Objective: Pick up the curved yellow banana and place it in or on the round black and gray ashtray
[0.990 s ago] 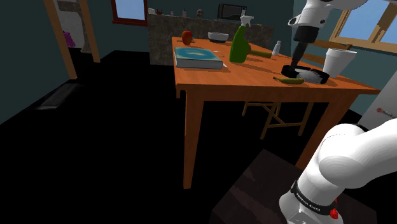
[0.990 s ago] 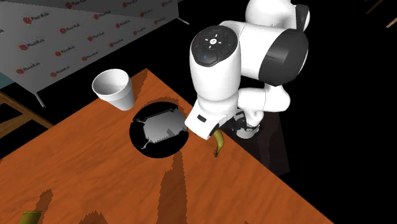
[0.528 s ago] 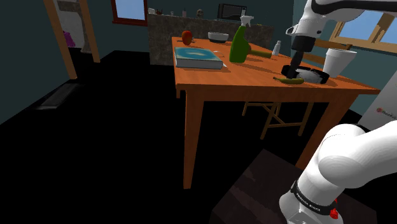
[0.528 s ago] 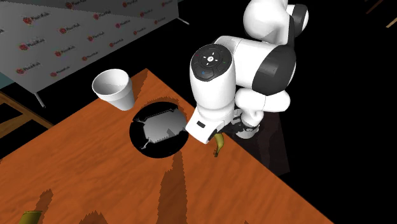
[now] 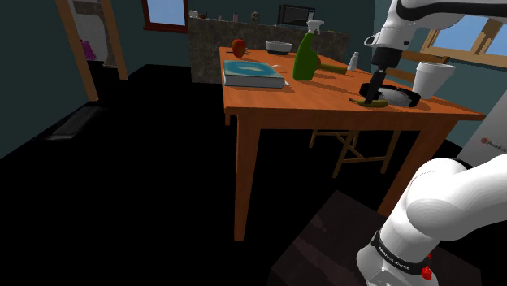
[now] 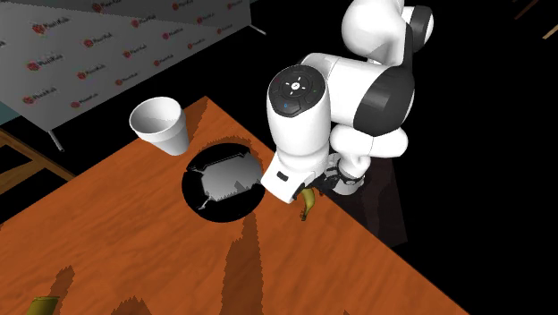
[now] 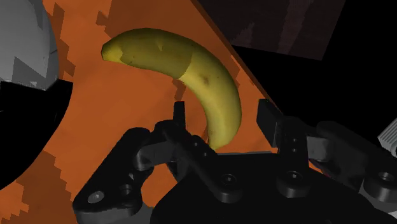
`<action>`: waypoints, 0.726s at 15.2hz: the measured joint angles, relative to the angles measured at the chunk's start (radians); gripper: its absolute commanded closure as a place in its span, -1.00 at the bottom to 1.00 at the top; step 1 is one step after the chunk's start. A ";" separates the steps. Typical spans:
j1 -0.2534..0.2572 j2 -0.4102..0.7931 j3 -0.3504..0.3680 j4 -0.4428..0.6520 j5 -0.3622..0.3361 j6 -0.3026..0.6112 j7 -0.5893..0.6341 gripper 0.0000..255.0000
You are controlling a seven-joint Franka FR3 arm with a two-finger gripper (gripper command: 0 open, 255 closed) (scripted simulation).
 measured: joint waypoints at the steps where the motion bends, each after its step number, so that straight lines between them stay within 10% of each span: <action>1: 0.000 0.000 0.000 0.000 0.000 0.000 0.000 1.00; 11: 0.002 0.003 0.004 0.018 0.003 -0.015 0.001 1.00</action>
